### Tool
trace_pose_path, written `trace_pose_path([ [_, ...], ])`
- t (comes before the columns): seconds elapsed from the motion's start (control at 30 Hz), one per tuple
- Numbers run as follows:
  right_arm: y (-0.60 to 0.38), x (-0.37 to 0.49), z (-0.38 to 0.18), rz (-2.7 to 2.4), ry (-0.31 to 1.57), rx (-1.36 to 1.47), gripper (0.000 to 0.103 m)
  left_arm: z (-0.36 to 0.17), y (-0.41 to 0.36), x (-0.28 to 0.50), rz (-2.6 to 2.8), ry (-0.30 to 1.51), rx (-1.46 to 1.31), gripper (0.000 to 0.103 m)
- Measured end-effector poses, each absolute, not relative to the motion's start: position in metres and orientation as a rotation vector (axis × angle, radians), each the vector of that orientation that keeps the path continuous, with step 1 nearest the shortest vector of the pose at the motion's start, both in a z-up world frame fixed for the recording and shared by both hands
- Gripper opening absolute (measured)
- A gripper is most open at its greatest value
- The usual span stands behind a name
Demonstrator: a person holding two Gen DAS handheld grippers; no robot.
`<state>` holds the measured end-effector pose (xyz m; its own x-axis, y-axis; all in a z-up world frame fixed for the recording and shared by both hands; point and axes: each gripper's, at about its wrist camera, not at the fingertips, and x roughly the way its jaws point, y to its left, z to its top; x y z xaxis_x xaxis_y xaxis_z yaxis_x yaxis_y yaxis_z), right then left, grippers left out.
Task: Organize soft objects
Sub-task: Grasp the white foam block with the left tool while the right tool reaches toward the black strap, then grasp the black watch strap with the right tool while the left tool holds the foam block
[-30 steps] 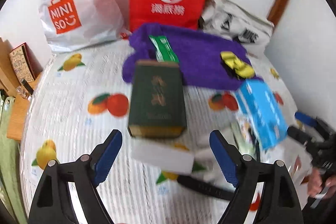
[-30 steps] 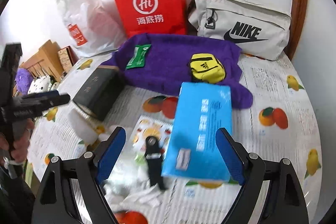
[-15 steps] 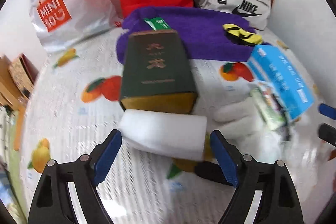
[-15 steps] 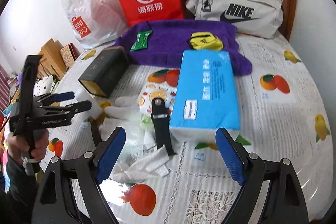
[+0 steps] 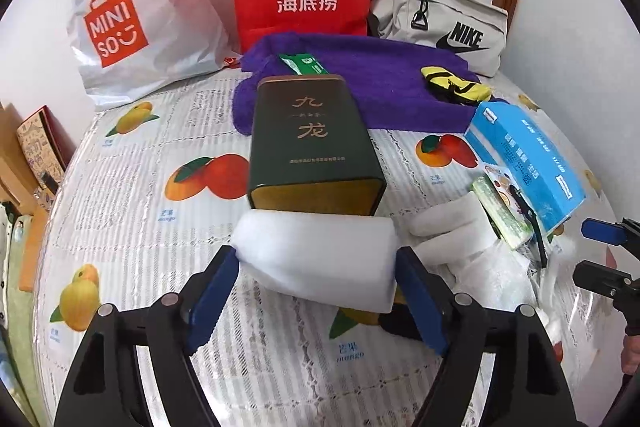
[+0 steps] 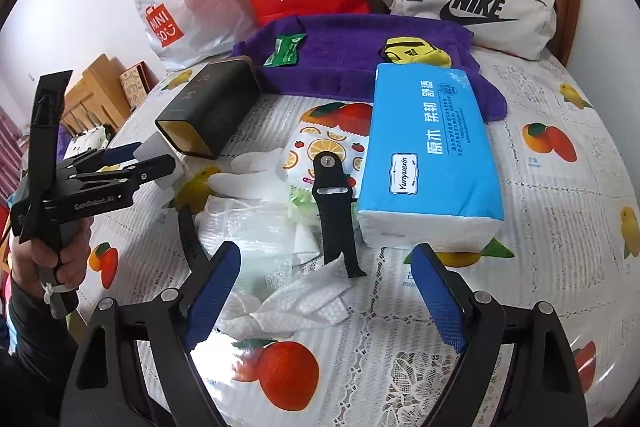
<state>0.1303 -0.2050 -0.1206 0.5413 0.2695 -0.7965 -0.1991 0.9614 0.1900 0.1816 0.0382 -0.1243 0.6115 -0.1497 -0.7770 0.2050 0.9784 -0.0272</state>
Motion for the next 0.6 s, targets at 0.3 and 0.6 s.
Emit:
trace_pose_path([
  [0.3,-0.205,0.131,-0.135,0.277,0.973,0.103,0.074,-0.120,0.046,0.163,-0.182,0.874,0.029,0.079],
  [0.6,-0.217,0.147,-0.161,0.287,1.022,0.225,0.046,-0.127,0.046,0.157,-0.194,0.895,-0.001,0.079],
])
